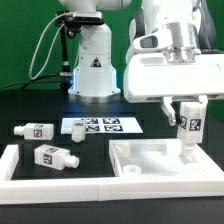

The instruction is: Assemble one leg

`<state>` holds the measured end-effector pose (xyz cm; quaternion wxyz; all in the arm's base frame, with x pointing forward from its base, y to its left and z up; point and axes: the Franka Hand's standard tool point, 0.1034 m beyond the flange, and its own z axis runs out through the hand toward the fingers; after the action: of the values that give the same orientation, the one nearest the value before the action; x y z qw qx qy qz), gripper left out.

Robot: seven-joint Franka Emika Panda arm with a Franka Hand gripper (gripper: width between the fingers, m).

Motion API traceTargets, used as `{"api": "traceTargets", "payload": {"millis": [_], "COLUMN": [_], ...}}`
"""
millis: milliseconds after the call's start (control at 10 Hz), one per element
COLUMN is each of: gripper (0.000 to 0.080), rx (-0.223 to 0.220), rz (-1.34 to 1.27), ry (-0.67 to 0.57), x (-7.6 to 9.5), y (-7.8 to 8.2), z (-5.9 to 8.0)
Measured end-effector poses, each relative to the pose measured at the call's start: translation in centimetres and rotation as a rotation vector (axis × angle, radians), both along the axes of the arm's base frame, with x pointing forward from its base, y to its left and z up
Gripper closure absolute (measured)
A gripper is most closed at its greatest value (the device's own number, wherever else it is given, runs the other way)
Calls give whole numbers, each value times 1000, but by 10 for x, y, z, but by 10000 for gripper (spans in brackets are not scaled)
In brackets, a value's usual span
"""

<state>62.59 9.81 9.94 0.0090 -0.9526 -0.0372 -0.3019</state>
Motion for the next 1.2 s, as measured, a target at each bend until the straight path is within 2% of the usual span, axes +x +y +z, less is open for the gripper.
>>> {"api": "traceTargets", "payload": {"millis": [500, 700, 1000, 1200], "gripper": [518, 518, 518, 518], "rx": [-3, -4, -9, -13], "rz": [24, 23, 22, 25], "ry": [25, 19, 16, 8], "x": [-8, -7, -8, -8], "y": [15, 15, 14, 14], "z": [-24, -25, -39, -39]}}
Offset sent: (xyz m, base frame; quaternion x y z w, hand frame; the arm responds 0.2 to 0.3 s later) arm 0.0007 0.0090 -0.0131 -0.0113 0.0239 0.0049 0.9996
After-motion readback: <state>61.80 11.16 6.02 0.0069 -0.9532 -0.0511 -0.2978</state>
